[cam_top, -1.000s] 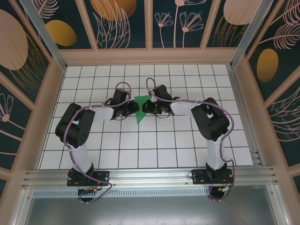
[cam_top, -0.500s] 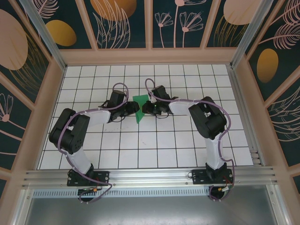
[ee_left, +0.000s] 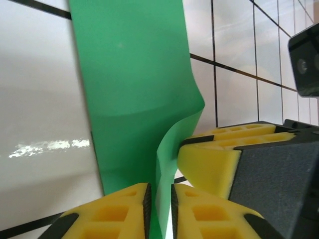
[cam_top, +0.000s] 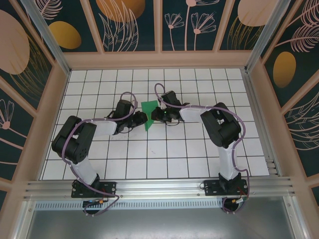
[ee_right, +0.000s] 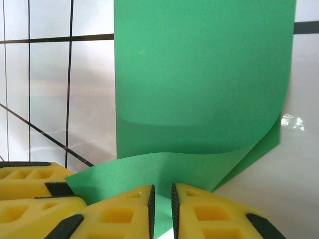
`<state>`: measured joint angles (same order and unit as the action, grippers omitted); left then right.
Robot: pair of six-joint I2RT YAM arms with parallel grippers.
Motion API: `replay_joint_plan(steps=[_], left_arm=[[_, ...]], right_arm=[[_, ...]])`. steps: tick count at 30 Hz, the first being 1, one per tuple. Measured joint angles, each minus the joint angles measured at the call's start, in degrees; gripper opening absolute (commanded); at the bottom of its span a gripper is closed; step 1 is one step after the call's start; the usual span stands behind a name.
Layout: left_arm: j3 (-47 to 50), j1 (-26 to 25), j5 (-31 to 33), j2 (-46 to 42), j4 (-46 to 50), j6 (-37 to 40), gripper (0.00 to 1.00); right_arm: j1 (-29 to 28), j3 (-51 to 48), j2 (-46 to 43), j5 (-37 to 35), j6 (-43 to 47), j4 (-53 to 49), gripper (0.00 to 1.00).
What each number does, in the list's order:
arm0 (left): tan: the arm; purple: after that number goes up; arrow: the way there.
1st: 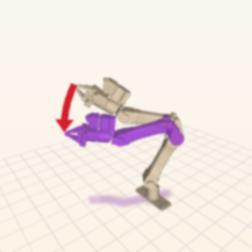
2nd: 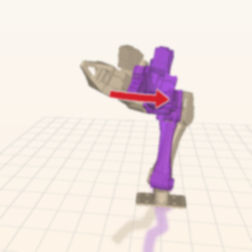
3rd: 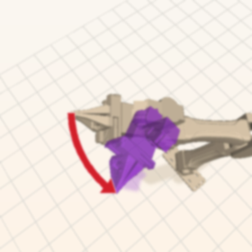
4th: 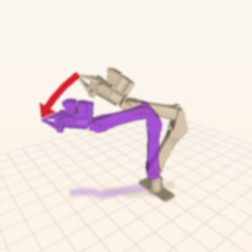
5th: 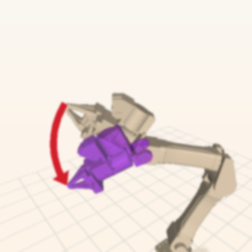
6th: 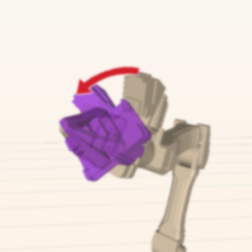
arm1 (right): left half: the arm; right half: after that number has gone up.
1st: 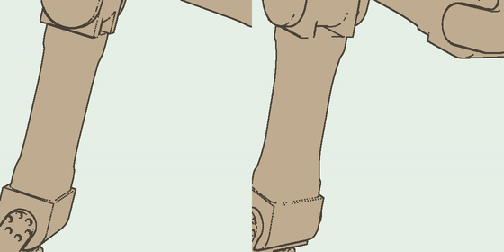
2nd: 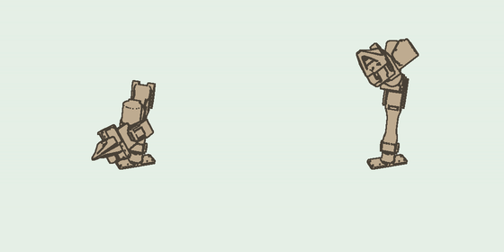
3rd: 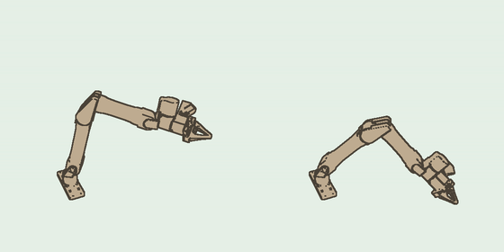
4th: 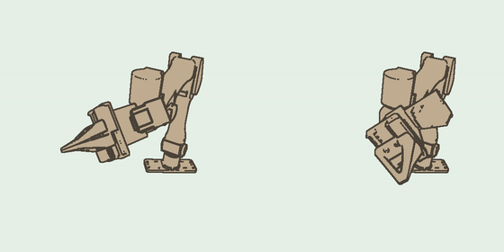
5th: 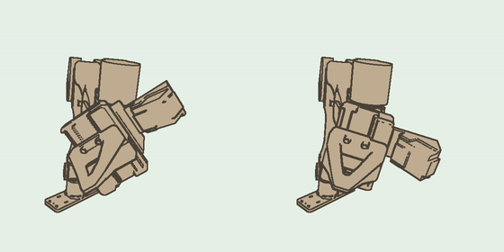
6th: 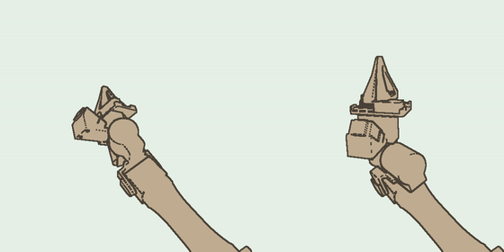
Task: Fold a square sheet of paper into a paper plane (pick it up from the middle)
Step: Third fold the triangle at the center of the table.
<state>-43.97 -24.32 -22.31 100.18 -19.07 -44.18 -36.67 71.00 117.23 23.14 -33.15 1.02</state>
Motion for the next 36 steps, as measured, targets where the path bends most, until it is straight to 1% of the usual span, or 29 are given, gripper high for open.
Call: replay_joint_plan(steps=[4, 11, 16, 23, 30, 36], left_arm=[[-0.1, 0.0, 0.4, 0.0, 0.0, 1.1, 0.06], [-1.1, 0.0, 0.9, 0.0, 0.7, 3.5, 0.04], [-1.1, 0.0, 0.9, 0.0, 1.3, 4.3, 0.04], [-1.4, 0.0, 0.4, 0.7, 1.7, 5.2, 0.03], [-2.1, 0.0, -0.2, 1.1, 2.9, 6.5, 0.04], [-3.7, 0.0, -0.4, 1.4, 4.0, 7.8, 0.04]], right_arm=[[0.1, 0.0, -0.1, 0.0, 0.1, 0.0, 0.20], [1.6, 1.5, -0.6, -0.6, 0.9, -1.4, 0.21], [3.3, 9.1, 1.0, -1.9, 2.7, -4.7, 0.21], [3.7, 21.4, 8.3, -3.7, 6.5, -10.3, 0.20], [3.7, 28.3, 15.2, -3.9, 9.4, -16.9, 0.19], [3.7, 30.9, 16.9, -4.4, 11.4, -19.6, 0.19]])
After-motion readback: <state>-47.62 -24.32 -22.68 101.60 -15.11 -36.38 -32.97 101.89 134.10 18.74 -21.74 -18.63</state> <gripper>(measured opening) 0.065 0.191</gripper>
